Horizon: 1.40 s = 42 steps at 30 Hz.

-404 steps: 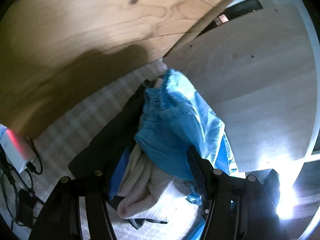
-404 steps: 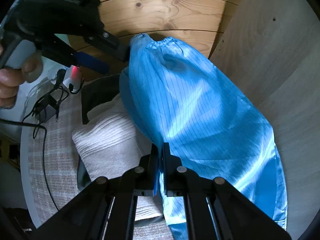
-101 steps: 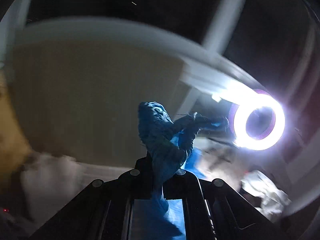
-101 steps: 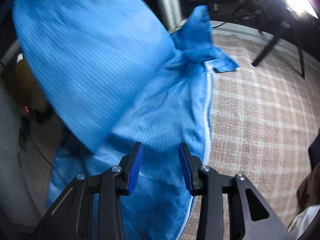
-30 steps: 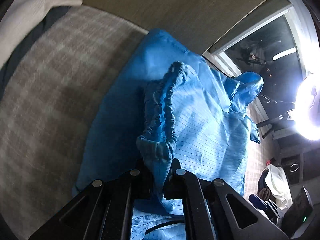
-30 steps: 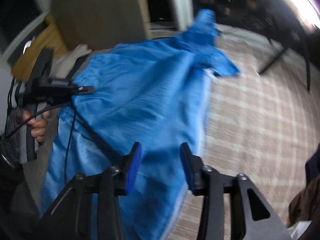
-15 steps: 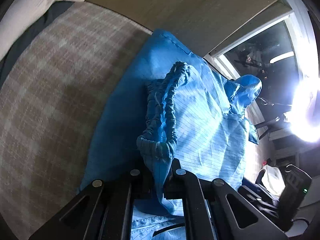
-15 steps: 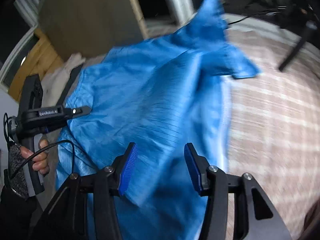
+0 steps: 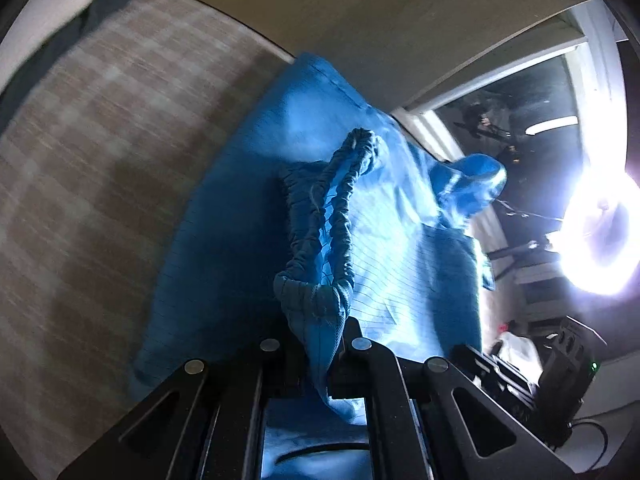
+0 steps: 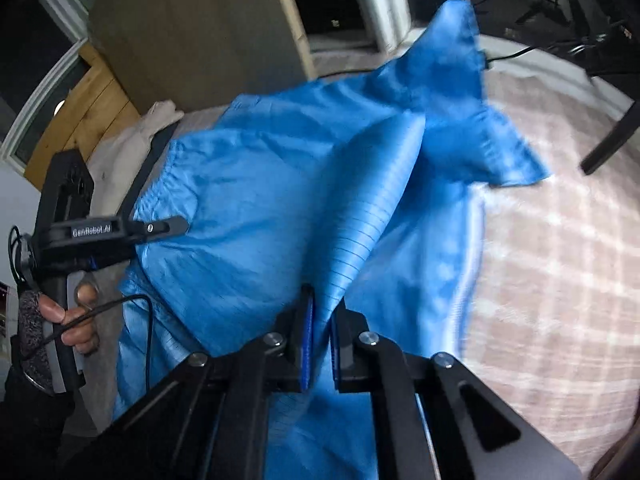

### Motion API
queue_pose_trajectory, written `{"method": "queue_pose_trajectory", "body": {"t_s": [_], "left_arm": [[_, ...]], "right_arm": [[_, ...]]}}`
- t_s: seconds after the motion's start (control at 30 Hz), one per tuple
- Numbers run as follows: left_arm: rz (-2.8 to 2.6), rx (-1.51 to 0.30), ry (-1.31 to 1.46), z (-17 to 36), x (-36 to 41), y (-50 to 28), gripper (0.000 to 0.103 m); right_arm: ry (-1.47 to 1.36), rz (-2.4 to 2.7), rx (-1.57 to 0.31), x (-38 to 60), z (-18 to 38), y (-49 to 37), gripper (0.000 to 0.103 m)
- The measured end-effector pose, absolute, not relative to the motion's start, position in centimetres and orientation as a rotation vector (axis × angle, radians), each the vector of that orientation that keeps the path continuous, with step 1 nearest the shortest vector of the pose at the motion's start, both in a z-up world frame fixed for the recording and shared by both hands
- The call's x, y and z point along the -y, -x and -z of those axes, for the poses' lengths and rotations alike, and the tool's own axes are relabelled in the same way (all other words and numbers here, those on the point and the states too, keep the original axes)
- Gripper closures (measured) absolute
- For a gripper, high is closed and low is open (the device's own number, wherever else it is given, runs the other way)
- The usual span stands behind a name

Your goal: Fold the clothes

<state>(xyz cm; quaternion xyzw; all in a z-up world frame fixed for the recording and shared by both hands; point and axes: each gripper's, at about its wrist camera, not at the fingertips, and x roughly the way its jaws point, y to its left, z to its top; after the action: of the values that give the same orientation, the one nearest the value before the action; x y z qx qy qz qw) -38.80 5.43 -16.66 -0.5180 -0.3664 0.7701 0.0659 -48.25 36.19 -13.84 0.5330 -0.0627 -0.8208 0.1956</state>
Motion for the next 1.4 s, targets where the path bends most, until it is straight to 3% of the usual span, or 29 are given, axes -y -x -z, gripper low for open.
{"method": "queue_pose_trajectory", "body": {"t_s": [0.27, 0.43, 0.47, 0.53, 0.6, 0.67, 0.87, 0.93, 1.27, 1.4], "left_arm": [[-2.33, 0.997, 1.589, 17.9, -8.7, 40.5, 0.097], [-2.332, 0.929, 1.593, 17.5, -9.0, 40.9, 0.097], [-2.33, 0.936, 1.592, 17.5, -8.7, 40.9, 0.097], [-2.327, 0.95, 1.591, 17.5, -8.1, 40.9, 0.097], [-2.322, 0.968, 1.593, 17.7, -8.2, 41.2, 0.097], [-2.326, 0.951, 1.592, 17.6, -8.3, 41.1, 0.097], [-2.332, 0.922, 1.601, 17.4, -8.1, 40.6, 0.097], [-2.33, 0.915, 1.604, 17.3, -8.1, 40.5, 0.097], [-2.379, 0.827, 1.516, 15.2, -11.4, 40.8, 0.097], [-2.321, 0.945, 1.58, 18.0, -10.3, 41.4, 0.097]], "right_arm": [[-1.569, 2.452, 0.011, -38.4, 14.5, 49.3, 0.098], [-1.584, 2.46, 0.135, -40.3, 15.3, 49.0, 0.097], [-1.555, 2.444, 0.199, -40.7, 14.8, 48.8, 0.094], [-1.493, 2.444, 0.265, -40.8, 13.8, 48.4, 0.074], [-1.457, 2.45, 0.241, -40.2, 13.0, 48.6, 0.063], [-1.46, 2.444, 0.185, -39.3, 13.0, 49.1, 0.062], [-1.563, 2.393, 0.038, -37.0, 15.2, 51.3, 0.065], [-1.573, 2.384, 0.012, -36.6, 15.3, 51.4, 0.096], [-1.533, 2.46, -0.129, -37.4, 12.4, 51.7, 0.1], [-1.558, 2.473, -0.235, -36.4, 15.2, 52.9, 0.095]]}}
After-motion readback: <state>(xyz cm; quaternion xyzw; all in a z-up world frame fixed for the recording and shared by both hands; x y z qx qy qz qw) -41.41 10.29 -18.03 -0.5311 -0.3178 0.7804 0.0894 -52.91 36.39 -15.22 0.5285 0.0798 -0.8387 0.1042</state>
